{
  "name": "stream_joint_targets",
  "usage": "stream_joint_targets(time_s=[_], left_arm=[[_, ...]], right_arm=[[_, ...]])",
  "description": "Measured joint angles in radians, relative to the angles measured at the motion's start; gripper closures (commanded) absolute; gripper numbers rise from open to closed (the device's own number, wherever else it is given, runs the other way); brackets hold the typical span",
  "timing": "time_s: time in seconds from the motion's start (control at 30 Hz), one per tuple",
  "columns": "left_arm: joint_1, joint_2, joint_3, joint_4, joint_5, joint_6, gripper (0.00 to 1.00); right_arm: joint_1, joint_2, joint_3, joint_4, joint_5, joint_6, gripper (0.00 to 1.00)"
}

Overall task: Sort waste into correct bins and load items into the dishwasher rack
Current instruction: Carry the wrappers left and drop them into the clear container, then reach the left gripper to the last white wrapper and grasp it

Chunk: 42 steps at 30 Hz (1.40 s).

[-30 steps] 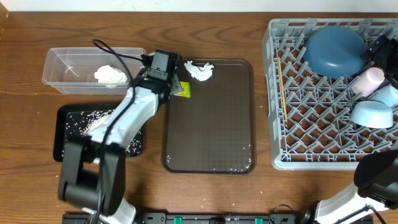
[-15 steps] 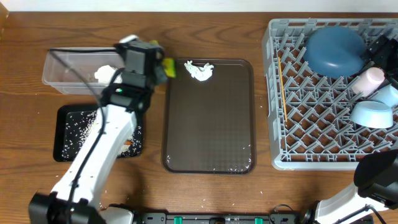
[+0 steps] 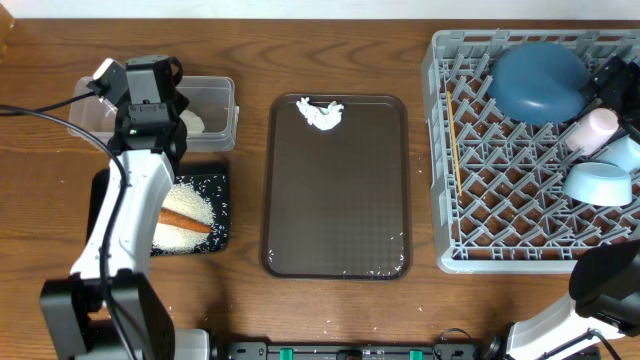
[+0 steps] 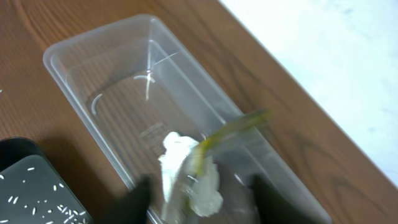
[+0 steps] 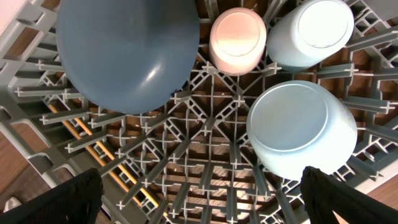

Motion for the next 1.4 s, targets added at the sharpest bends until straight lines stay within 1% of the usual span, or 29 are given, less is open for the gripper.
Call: stream_joint_targets(time_s=[0.1,0.2,0.27,0.4,0.5,0.6,0.7,0.8,0.87,0.97,1.03,1.2,1.4], left_arm=[[0.004,0.014,0.000,0.001,0.008,-0.003,0.13],[-0.001,0.002,0.000,0.002,0.069,0.003,0.12],[-0.007,-0.016,0.000,0.002,0.156,0.004,0.12],[-0.037,-0.072,0.000,0.009,0.423,0.009,0.12],[-0.081,-0.089,0.000,0.031,0.571,0.012,0.12],[-0.145,-0.082,0.000,0.035,0.656,0.021,0.12],[-0.211,-0.065,0.000,0.051,0.698,0.056,0.12],[-0.276,-0.027,0.019,0.035,0.723,0.130,0.12],[-0.310,0.016,0.055,0.024,0.733,0.186,0.07],[-0.340,0.083,0.106,0.074,0.725,0.267,0.07],[-0.351,0.124,0.124,0.118,0.681,0.307,0.06],[-0.367,0.239,0.132,0.193,0.542,0.358,0.06],[-0.373,0.392,0.132,0.286,0.472,0.396,0.06]], right_arm=[[0.000,0.000,0.000,0.000,0.000,0.000,0.01],[0.000,0.000,0.000,0.000,0.000,0.000,0.01],[0.000,0.000,0.000,0.000,0.000,0.000,0.01],[0.000,0.000,0.000,0.000,0.000,0.000,0.01],[0.000,0.000,0.000,0.000,0.000,0.000,0.01],[0.000,0.000,0.000,0.000,0.000,0.000,0.01],[0.000,0.000,0.000,0.000,0.000,0.000,0.01],[0.000,0.000,0.000,0.000,0.000,0.000,0.01],[0.000,0.000,0.000,0.000,0.000,0.000,0.01],[0.000,0.000,0.000,0.000,0.000,0.000,0.01],[0.000,0.000,0.000,0.000,0.000,0.000,0.01],[0.000,0.000,0.000,0.000,0.000,0.000,0.01],[0.000,0.000,0.000,0.000,0.000,0.000,0.01]])
